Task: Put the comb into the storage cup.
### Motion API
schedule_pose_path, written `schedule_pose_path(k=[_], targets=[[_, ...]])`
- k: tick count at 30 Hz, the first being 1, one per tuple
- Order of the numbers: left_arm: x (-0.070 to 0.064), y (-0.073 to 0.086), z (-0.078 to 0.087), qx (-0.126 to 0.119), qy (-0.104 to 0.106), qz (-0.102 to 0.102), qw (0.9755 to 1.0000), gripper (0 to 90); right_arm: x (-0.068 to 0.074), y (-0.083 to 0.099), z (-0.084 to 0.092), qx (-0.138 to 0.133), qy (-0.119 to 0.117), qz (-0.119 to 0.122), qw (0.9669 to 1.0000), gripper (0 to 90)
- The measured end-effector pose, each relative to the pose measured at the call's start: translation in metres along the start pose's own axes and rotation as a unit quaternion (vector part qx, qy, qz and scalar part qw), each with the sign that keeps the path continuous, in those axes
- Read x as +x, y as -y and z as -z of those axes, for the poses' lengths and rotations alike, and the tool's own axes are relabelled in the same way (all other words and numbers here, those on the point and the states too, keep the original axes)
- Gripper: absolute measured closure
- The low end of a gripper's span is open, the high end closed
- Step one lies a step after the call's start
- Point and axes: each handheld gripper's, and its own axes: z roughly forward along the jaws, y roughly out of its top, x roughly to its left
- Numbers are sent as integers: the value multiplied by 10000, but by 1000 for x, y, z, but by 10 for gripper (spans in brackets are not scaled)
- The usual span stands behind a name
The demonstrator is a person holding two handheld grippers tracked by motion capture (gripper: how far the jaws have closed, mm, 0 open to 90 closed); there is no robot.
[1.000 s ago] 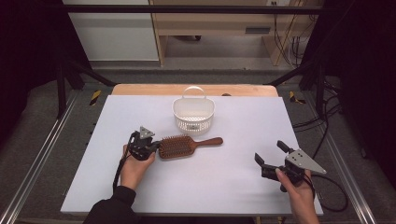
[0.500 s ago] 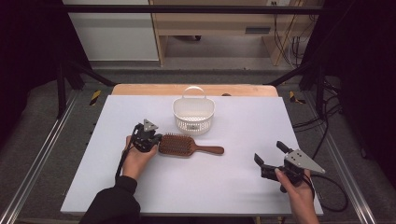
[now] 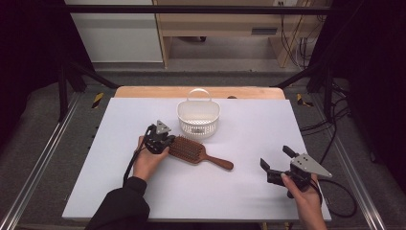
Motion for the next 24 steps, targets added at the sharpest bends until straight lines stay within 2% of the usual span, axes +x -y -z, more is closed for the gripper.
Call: schedule_pose_path(k=[4, 13, 24], targets=[[-13, -2, 0, 6, 84, -60, 9999, 900, 0, 0, 0, 7, -3, -2, 10000, 41], [-50, -11, -6, 0, 316, -275, 9991, 900, 2, -1, 1, 26, -24, -16, 10000, 40], [-90, -25, -19, -79, 680, -552, 9961, 900, 5, 0, 0, 112, -136, -47, 9998, 38]])
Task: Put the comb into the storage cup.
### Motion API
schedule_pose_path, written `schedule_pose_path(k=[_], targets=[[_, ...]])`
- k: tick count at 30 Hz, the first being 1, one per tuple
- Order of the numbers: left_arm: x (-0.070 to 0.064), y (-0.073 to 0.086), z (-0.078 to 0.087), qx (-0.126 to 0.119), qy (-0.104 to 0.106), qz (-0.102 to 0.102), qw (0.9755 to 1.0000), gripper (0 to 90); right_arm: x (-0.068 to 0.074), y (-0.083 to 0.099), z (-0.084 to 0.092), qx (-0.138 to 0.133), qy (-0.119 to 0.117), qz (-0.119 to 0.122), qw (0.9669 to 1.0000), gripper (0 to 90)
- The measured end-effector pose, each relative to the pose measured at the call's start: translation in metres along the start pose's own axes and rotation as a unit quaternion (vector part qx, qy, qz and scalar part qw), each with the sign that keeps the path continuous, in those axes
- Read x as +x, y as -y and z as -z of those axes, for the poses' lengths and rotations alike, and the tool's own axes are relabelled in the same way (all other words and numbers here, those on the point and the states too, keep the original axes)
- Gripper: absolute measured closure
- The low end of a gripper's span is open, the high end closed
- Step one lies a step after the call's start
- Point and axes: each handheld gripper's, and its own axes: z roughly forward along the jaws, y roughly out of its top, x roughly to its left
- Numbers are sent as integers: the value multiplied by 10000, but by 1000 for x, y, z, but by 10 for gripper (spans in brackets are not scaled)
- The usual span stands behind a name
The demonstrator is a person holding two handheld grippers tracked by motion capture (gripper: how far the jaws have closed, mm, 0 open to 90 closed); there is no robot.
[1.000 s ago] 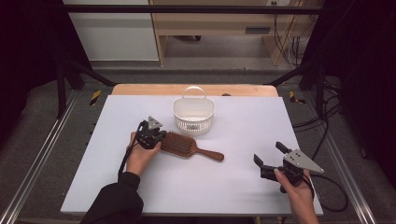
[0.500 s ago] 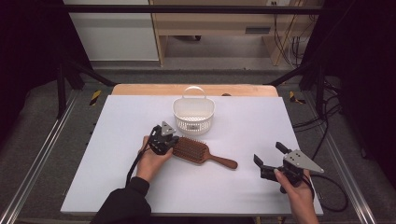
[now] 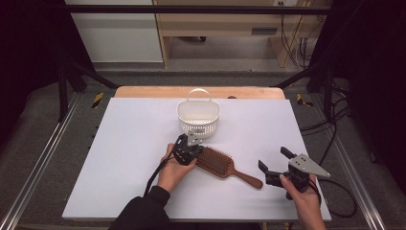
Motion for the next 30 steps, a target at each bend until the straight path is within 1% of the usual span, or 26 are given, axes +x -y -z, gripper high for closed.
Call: schedule_pose_path(k=[1, 2, 4, 5, 8, 10, 11, 12, 13, 15, 16, 18, 20, 21, 22, 24, 26, 27, 28, 29, 30], targets=[[-3, -1, -1, -4, 0, -37, 10000, 900, 0, 0, 0, 2, 0, -2, 10000, 38], [-6, -3, -3, 11, -72, -90, 9999, 900, 0, 0, 0, 15, 5, -9, 10000, 38], [-7, -4, -1, -22, -189, -90, 9998, 900, 0, 0, 0, 37, -18, -58, 10000, 38], [-6, -4, 1, -61, -202, -74, 9997, 900, 0, 0, 0, 34, -35, -89, 9999, 41], [2, 2, 17, -321, -246, 79, 9992, 900, 1, -1, 0, 90, -115, -150, 9998, 45], [10, 10, 36, -564, -325, 179, 9977, 900, 2, 0, -1, 145, -160, -142, 9997, 43], [13, 14, 42, -646, -353, 219, 9970, 900, 2, 0, -2, 184, -186, -148, 9995, 41], [17, 21, 54, -774, -413, 270, 9958, 900, 3, 0, -2, 223, -199, -156, 9994, 41], [20, 26, 60, -854, -450, 313, 9948, 900, 3, 0, -4, 284, -212, -148, 9993, 43], [27, 40, 79, -1028, -538, 424, 9923, 900, 5, 0, -5, 333, -208, -125, 9992, 45], [31, 49, 91, -1136, -619, 494, 9904, 900, 5, 0, -6, 364, -207, -108, 9991, 47], [36, 62, 108, -1289, -773, 566, 9870, 900, 7, 0, -8, 472, -180, -139, 9986, 62], [43, 72, 127, -1421, -851, 678, 9838, 891, 8, -1, -10, 574, -95, -213, 9981, 70], [45, 75, 137, -1513, -895, 720, 9818, 857, 9, -2, -11, 605, -90, -224, 9979, 82], [47, 79, 146, -1596, -952, 730, 9799, 803, 10, -2, -11, 631, -98, -202, 9978, 90], [48, 89, 160, -1696, -1115, 650, 9770, 674, 11, -2, -12, 699, -92, -154, 9974, 90], [48, 106, 172, -1745, -1417, 636, 9723, 506, 13, -4, -12, 804, -105, -177, 9965, 95], [48, 114, 177, -1796, -1541, 725, 9689, 418, 13, -4, -13, 880, -124, -172, 9959, 95], [49, 122, 180, -1829, -1616, 854, 9660, 329, 14, -5, -13, 970, -165, -169, 9950, 94], [50, 127, 183, -1834, -1667, 958, 9641, 253, 14, -5, -14, 1068, -202, -163, 9939, 93], [51, 134, 187, -1893, -1659, 1121, 9613, 206, 14, -5, -15, 1148, -231, -143, 9930, 93]])
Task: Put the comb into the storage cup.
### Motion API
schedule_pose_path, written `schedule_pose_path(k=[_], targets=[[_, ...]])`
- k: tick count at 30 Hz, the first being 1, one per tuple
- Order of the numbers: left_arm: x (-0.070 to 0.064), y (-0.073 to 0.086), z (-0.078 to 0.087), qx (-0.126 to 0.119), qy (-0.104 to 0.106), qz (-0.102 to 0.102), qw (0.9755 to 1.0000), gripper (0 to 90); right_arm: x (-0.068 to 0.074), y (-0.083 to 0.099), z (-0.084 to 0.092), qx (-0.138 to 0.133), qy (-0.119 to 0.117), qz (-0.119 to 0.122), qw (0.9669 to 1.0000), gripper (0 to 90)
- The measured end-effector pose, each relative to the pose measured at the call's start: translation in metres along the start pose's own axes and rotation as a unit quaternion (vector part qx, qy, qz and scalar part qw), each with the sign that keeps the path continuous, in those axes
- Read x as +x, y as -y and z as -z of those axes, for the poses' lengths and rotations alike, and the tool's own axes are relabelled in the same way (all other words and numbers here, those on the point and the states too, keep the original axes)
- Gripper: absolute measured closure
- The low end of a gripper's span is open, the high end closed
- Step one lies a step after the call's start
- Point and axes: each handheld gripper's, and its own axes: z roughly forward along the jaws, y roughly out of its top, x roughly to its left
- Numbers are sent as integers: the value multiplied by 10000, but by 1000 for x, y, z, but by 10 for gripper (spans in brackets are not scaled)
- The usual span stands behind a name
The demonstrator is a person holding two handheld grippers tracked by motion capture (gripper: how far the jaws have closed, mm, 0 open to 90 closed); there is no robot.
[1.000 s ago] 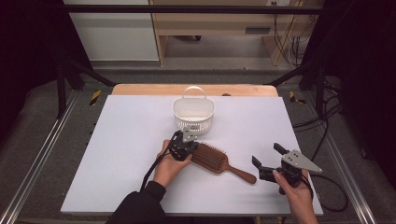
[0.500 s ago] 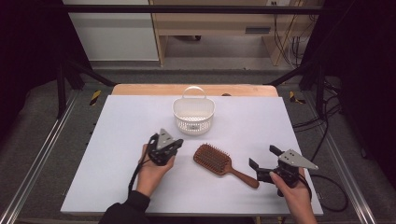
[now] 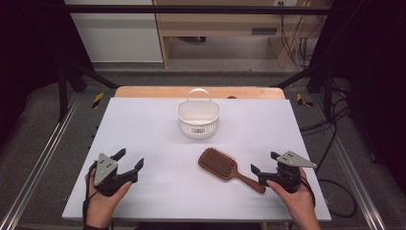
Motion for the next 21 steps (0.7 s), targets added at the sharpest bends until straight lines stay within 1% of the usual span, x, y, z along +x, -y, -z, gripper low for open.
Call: schedule_pose_path(k=[1, 2, 3, 5, 6, 7, 8, 10, 11, 12, 13, 14, 17, 18, 19, 21], targets=[[4, 3, 3, -31, 8, 173, 9998, 154, 0, 0, -1, 126, -37, 32, 9999, 92], [8, 4, 5, -35, -35, 303, 9995, 89, 1, -1, -3, 278, -61, 60, 9996, 89], [10, 4, 5, -80, -86, 360, 9993, 49, 2, -2, -5, 494, -108, 108, 9987, 86], [16, 5, 4, -140, -249, 457, 9985, 48, 5, -4, -9, 702, -155, 194, 9972, 83], [17, 6, 4, -141, -306, 510, 9981, 49, 7, -4, -11, 753, -180, 268, 9966, 85], [19, 6, 3, -170, -375, 562, 9976, 51, 9, -4, -12, 795, -213, 263, 9963, 84], [19, 7, 3, -169, -372, 560, 9976, 55, 12, -4, -14, 822, -230, 368, 9957, 85], [20, 8, 3, -160, -334, 556, 9978, 53, 16, -5, -16, 885, -296, 478, 9945, 90], [20, 8, 3, -162, -319, 555, 9978, 52, 20, -7, -19, 1016, -386, 594, 9923, 111], [20, 8, 3, -157, -294, 537, 9980, 52, 20, -7, -19, 1016, -386, 594, 9923, 111], [20, 8, 2, -142, -285, 498, 9983, 52, 23, -7, -21, 1143, -449, 672, 9902, 122], [19, 8, 1, -128, -294, 454, 9985, 51, 25, -8, -23, 1290, -523, 769, 9873, 125], [19, 9, -1, -93, -264, 419, 9987, 51, 32, -9, -35, 1760, -689, 924, 9776, 147], [18, 9, -2, -76, -247, 409, 9988, 51, 34, -9, -38, 1862, -735, 949, 9752, 158], [17, 9, -2, -63, -220, 381, 9990, 51, 37, -10, -42, 2015, -789, 971, 9715, 161], [17, 9, -2, -72, -232, 342, 9991, 51, 42, -13, -48, 2302, -817, 1142, 9630, 171]])
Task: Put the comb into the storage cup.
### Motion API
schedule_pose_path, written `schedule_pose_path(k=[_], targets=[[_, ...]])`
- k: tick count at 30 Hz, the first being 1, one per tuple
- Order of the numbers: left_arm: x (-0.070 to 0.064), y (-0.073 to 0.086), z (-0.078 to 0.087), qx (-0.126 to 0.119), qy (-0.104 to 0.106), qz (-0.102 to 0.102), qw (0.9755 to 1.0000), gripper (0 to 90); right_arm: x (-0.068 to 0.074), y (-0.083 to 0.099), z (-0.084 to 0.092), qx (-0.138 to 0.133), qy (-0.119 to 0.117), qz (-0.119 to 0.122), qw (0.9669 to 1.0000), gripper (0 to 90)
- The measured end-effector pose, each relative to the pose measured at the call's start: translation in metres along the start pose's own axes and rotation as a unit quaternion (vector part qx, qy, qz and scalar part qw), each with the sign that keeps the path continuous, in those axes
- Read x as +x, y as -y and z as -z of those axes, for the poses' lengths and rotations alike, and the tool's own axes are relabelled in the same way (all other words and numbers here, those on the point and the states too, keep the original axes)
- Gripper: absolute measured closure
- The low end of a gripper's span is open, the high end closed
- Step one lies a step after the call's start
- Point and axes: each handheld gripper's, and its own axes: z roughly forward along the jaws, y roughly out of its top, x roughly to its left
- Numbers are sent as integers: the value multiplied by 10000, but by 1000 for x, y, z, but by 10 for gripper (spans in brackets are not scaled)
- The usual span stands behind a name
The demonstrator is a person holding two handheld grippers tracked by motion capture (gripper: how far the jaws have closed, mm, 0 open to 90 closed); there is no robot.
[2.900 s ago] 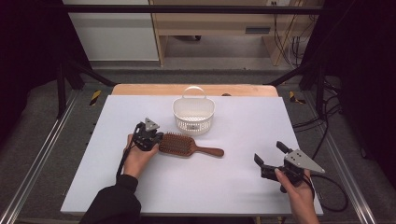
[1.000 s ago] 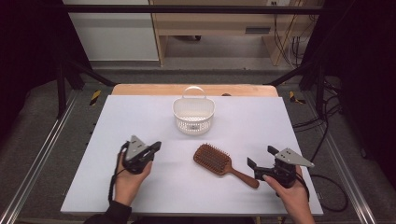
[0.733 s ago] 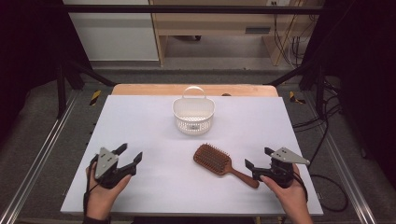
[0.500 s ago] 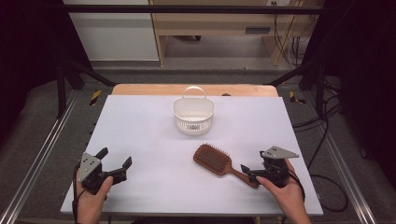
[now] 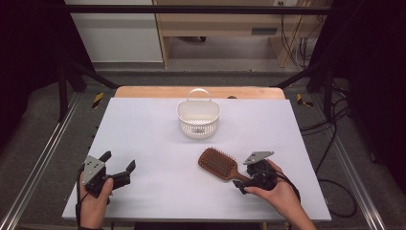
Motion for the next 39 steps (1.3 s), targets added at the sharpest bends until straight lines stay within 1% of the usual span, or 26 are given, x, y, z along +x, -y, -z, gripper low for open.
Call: schedule_pose_path(k=[2, 5, 7, 8, 9, 12, 14, 16, 17, 22, 24, 27, 31, 33, 36, 39], targets=[[0, 0, 0, -9, 16, -12, 10000, 51, 1, -5, -3, 210, -23, 78, 9997, 189], [1, 1, -1, 52, 33, -35, 10000, 51, 0, -10, -6, 387, -92, 153, 9991, 235], [2, 1, -1, 41, 23, -8, 10000, 52, -2, -13, -6, 481, -101, 186, 9986, 291], [2, 1, 0, 44, 27, -34, 10000, 52, -2, -14, -7, 516, -106, 196, 9984, 320], [2, 1, 0, 27, 25, -28, 10000, 52, -3, -15, -7, 618, -116, 192, 9978, 352], [1, 0, 0, 6, 39, -35, 10000, 52, -6, -19, -8, 751, -69, 233, 9969, 434], [1, 0, -1, 46, 64, -82, 9999, 53, -8, -20, -9, 875, -134, 235, 9958, 473], [0, 1, -2, 49, 73, -73, 9999, 54, -8, -22, -9, 925, -202, 256, 9952, 516], [-1, 1, -2, 52, 79, -72, 9999, 54, -8, -22, -10, 959, -235, 282, 9947, 528], [-2, 1, -1, 43, 96, -96, 9999, 54, -6, -24, -14, 1157, -260, 393, 9922, 594], [-2, 1, -3, 78, 99, -119, 9998, 55, -5, -24, -18, 1253, -271, 388, 9910, 619], [-3, 0, -4, 81, 76, -152, 9998, 56, -6, -25, -19, 1283, -247, 398, 9906, 661], [-4, 1, -4, 95, 42, -173, 9998, 56, -6, -27, -20, 1340, -267, 472, 9895, 686], [-5, 0, -5, 93, 35, -167, 9998, 56, -5, -28, -20, 1399, -240, 458, 9888, 693], [-6, 0, -6, 123, 49, -203, 9997, 56, -6, -31, -22, 1522, -302, 442, 9869, 714], [-8, 0, -6, 122, 79, -221, 9997, 56, -6, -34, -23, 1650, -324, 482, 9846, 724]])
